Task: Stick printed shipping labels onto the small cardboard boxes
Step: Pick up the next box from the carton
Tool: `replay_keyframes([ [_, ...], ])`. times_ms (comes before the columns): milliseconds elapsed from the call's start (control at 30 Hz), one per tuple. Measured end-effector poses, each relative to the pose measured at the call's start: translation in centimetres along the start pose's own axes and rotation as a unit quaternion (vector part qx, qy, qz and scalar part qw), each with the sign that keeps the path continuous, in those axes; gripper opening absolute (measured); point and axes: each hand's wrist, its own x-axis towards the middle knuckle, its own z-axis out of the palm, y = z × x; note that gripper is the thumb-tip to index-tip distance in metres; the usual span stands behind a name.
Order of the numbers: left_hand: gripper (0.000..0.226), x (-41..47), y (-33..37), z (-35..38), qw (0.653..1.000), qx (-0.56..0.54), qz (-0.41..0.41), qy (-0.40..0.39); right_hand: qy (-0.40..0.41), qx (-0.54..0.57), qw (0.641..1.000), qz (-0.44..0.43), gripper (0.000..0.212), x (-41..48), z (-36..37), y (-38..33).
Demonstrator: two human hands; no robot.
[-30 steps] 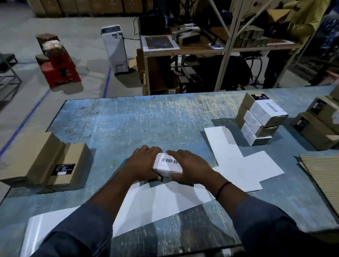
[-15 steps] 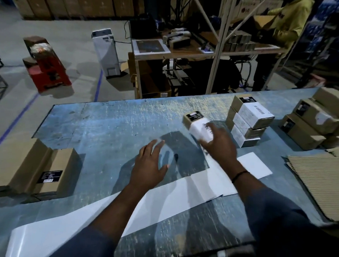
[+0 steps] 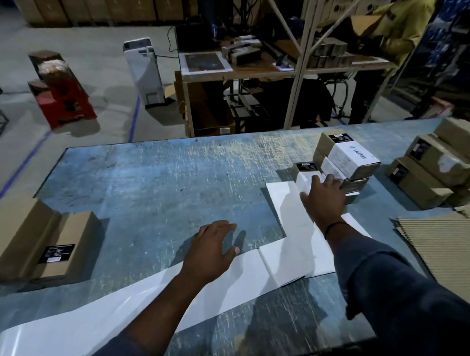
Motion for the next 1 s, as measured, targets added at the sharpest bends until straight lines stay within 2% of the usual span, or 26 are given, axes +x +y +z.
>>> replay_keyframes([
  [200, 0.052, -0.3, 0.2, 0.4, 1.000, -0.021, -0.012, 0.003, 0.059, -0.046, 0.997, -0.021, 0.047, 0.0, 0.9, 0.4],
  [433, 0.049, -0.4, 0.5, 0.1, 1.000, -0.024, -0.012, 0.009, 0.036, -0.020, 0.999, 0.029, 0.059, -1.1, 0.2, -1.5],
  [500, 0.049, -0.4, 0.6, -0.4, 0.999, -0.023, -0.011, 0.019, 0.046, 0.009, 0.999, 0.025, 0.057, -2.0, -0.5, -2.8],
  [633, 0.048, -0.4, 0.5, -1.8, 0.999, -0.021, -0.034, 0.033, 0.073, 0.084, 0.993, -0.042, 0.049, -4.7, -1.6, -6.9],
  [733, 0.045, -1.0, -0.5, -3.2, 0.996, -0.027, -0.053, 0.065, 0.092, 0.167, 0.975, -0.110, 0.041, -7.3, -2.2, -10.9],
  [867, 0.042, -3.3, -3.0, -6.0, 0.985, -0.033, -0.102, 0.133, 0.057, 0.277, 0.940, -0.192, 0.040, -11.2, -2.5, -16.4],
  [1000, 0.036, -6.8, -6.2, -9.8, 0.964, -0.027, -0.157, 0.213, 0.016, 0.318, 0.907, -0.275, 0.036, -15.2, -3.2, -22.2],
])
